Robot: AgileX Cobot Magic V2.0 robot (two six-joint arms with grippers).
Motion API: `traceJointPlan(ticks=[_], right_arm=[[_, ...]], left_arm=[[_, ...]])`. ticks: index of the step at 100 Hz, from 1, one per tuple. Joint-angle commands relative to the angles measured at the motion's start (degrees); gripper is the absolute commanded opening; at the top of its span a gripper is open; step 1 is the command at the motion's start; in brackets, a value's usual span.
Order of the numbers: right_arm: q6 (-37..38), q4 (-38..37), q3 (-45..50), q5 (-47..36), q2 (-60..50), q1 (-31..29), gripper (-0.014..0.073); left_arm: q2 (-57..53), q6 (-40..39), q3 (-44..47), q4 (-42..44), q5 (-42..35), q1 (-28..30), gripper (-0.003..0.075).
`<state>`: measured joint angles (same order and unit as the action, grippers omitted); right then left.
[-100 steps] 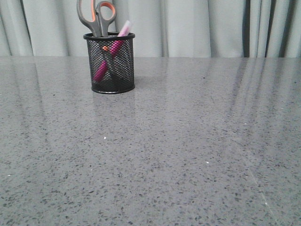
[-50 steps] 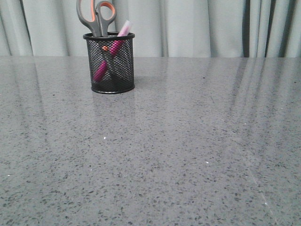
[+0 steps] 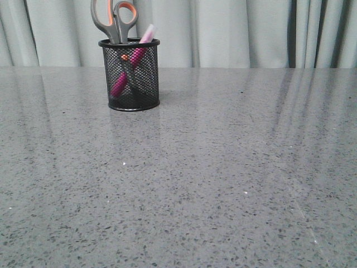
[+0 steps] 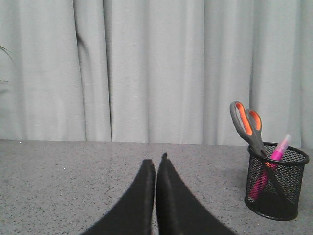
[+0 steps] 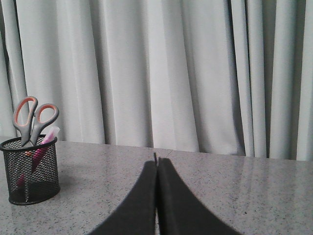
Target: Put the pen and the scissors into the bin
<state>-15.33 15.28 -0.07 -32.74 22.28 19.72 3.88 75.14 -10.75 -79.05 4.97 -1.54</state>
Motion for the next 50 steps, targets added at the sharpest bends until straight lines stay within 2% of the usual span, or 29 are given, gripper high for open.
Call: traceJointPlan(ticks=[1,12,17,19,22,23,26,29,35,36,39,42,50], right_arm=[[-0.48,-0.3,-1.5,-4.56,-0.02,-0.35,-0.0069],[-0.48,-0.3,-1.5,-4.56,-0.02,-0.35,-0.0069],[-0.48,-0.3,-1.5,-4.56,-0.02,-0.35,-0.0069],[-0.48,-0.3,-1.5,-4.56,-0.02,-0.35,-0.0069],[-0.48,-0.3,-1.5,-4.56,-0.02,-0.35,-0.0069],[-0.48,-0.3,-1.5,-4.56,-0.02,-0.35,-0.0069],[-0.48,-0.3,-1.5,-4.56,-0.02,-0.35,-0.0069],[-0.48,-0.3,-1.5,-4.56,-0.02,-0.35,-0.0069],[-0.48,-0.3,-1.5,-4.56,-0.02,-0.35,-0.0069],[-0.48,-0.3,-1.5,-4.56,-0.02,-0.35,-0.0069],[-0.48,-0.3,-1.5,-4.56,-0.02,-0.35,-0.0069],[-0.48,-0.3,-1.5,-4.56,-0.02,-0.35,-0.0069],[-0.48,-0.3,-1.5,-4.56,-0.02,-0.35,-0.0069]], left_arm=[[0.76,-0.15,-1.5,-0.83,-1.15,-0.21,-0.0022],[0.76,-0.99,-1.5,-0.18,-3.2,-0.21,-0.0022],[0.76,-4.22,-1.5,4.5,-3.93,-0.21,-0.0022],[0.76,-7.15,-1.32,7.0,-4.09,-0.21,-0.0022],[0.76,-12.78,-1.25,15.34,-4.22,-0.21,-0.0022],[0.76,-18.19,-1.1,19.23,-4.36,-0.21,-0.0022],[0.76,-24.41,-0.79,25.32,-4.97,-0.21,-0.0022],[0.76,-33.34,-0.38,35.95,-4.97,-0.21,-0.0022],[0.76,-54.99,0.8,53.97,-6.36,-0.21,-0.0022],[0.76,-54.99,0.94,55.66,-6.29,-0.21,-0.0022],[0.76,-63.29,1.61,61.44,-6.91,-0.21,-0.0022],[0.76,-68.79,2.51,66.33,-7.17,-0.21,-0.0022],[0.76,-71.68,4.73,69.03,-7.2,-0.21,-0.0022]])
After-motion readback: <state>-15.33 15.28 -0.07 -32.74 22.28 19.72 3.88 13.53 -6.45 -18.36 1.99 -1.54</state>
